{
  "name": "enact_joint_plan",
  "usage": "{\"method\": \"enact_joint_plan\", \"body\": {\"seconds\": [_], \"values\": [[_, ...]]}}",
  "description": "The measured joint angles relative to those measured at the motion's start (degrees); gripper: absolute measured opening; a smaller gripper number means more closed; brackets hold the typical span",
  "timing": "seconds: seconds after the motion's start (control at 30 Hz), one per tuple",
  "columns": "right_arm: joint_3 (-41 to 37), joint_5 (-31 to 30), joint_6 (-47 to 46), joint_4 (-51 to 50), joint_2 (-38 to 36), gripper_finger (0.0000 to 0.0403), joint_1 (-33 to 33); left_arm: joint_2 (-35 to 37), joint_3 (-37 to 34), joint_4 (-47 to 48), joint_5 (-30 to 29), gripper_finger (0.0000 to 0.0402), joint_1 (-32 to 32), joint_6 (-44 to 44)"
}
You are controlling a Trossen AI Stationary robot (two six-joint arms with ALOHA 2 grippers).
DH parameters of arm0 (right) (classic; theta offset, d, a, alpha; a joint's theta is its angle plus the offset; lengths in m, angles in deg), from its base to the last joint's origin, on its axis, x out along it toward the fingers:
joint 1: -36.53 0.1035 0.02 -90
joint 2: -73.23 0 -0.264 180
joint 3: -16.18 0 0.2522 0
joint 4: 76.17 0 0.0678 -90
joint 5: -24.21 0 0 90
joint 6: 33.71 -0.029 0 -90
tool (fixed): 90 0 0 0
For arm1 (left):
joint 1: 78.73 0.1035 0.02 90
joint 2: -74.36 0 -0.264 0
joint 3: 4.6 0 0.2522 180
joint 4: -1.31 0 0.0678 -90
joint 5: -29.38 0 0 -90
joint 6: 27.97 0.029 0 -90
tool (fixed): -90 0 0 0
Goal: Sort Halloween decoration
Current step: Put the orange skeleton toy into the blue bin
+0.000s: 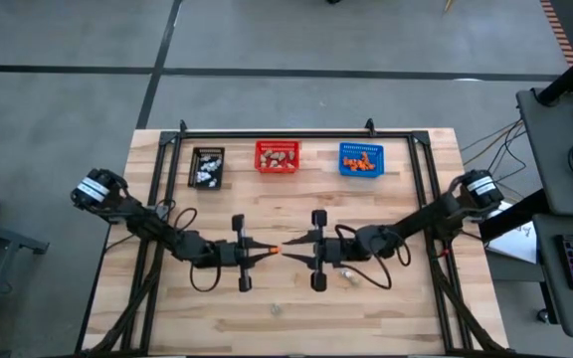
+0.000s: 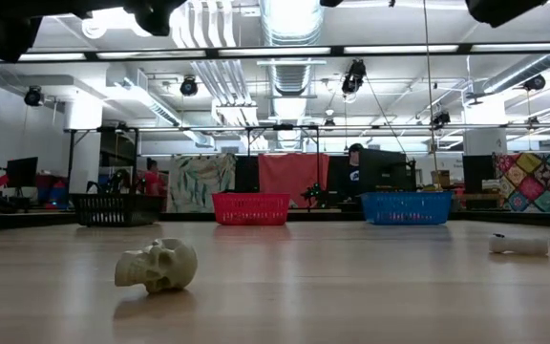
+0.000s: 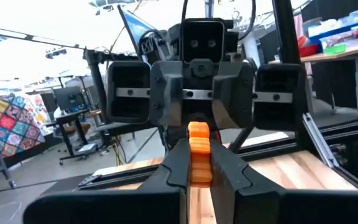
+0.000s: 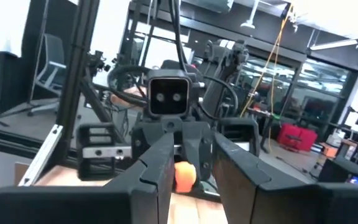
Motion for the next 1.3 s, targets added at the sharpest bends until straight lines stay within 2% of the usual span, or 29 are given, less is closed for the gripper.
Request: {"method": "enact_joint_plan", "body": {"seconds": [0.1,0.27,0.97,1.1,1.3], "values": [[0.57,1.15,-0.01,-0.81,-0.09,0.0100,-1.16,0.35,0.03,-0.87,-0.01,0.0008,0.22,0.49],[0.57,6.97,-3.39,-0.61,-0.61,0.0099,-3.79,0.56,0.03,-3.04,-0.06,0.0008,0.99,3.06],[0.57,9.41,-5.41,-0.77,0.83,0.0096,-9.34,0.61,0.07,-3.20,-0.25,0.0008,5.04,4.81],[0.57,9.37,-4.57,-0.88,0.83,0.0078,-9.36,0.61,0.07,-3.22,-0.29,0.0008,5.14,4.80],[0.59,9.32,-3.88,-0.92,0.83,0.0021,-9.38,0.61,0.07,-3.35,-0.66,0.0013,5.12,4.67]]}}
